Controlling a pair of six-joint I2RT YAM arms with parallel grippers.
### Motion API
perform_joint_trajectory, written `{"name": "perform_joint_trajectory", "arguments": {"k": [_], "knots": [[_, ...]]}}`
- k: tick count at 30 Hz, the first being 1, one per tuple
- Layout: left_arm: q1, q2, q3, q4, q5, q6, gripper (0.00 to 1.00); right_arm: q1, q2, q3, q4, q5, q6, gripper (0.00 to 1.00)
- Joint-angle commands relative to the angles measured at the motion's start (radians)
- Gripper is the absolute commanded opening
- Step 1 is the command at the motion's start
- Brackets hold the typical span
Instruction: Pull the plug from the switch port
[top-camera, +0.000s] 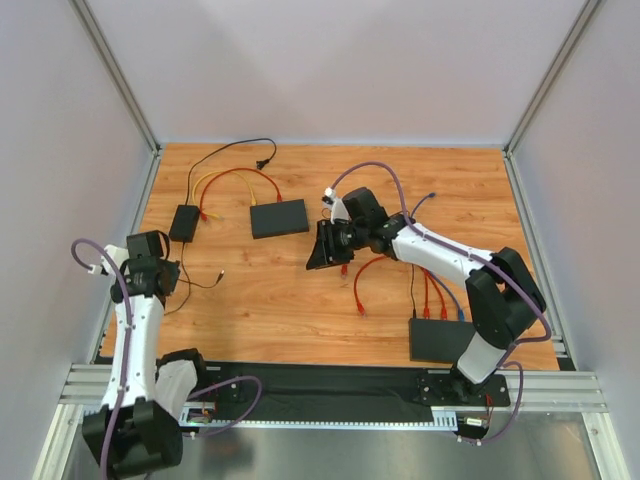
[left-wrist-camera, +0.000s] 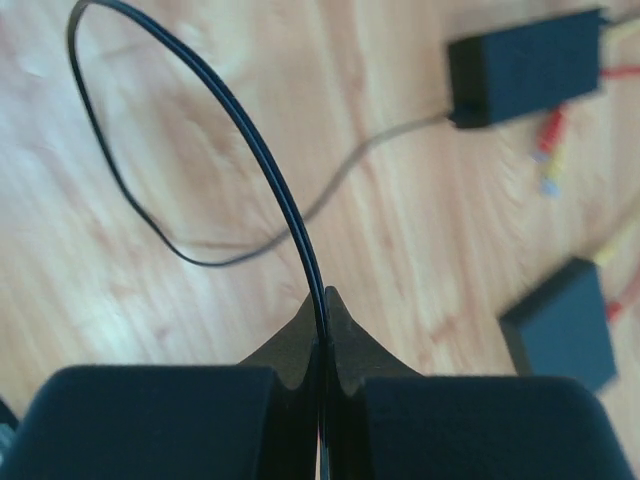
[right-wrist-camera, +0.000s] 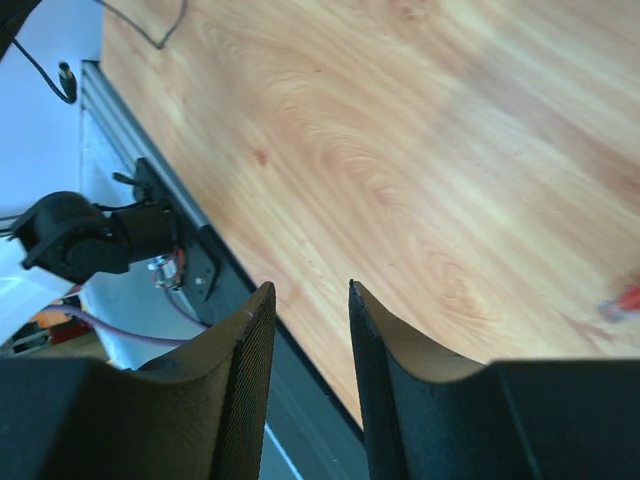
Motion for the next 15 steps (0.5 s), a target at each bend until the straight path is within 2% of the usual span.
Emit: {"name": "perform_joint_trajectory", "arguments": {"k": [1, 4, 7, 10, 15], "knots": [[0.095, 0.107, 0.039, -0.008, 0.013, 0.148, 0.00, -0.016, 0.006, -0.015, -0.049, 0.046, -0.089, 0.37], [0.109, 0.187, 0.076, 0.041, -0.056, 0.181, 0.00, -0.015, 0.016, -0.040, -0.003, 0.013, -0.074, 0.37], [0.145, 0.345, 0.143, 0.084, -0.054, 0.194, 0.00, -0.018, 0.024, -0.067, 0.031, 0.002, -0.083, 0.36], [0.145, 0.446, 0.234, 0.075, -0.112, 0.203, 0.00, -0.019, 0.023, -0.076, 0.008, 0.025, -0.107, 0.35], [0.148, 0.535, 0.257, 0.117, -0.137, 0.183, 0.02, -0.019, -0.028, -0.090, -0.038, 0.052, -0.136, 0.33]]}}
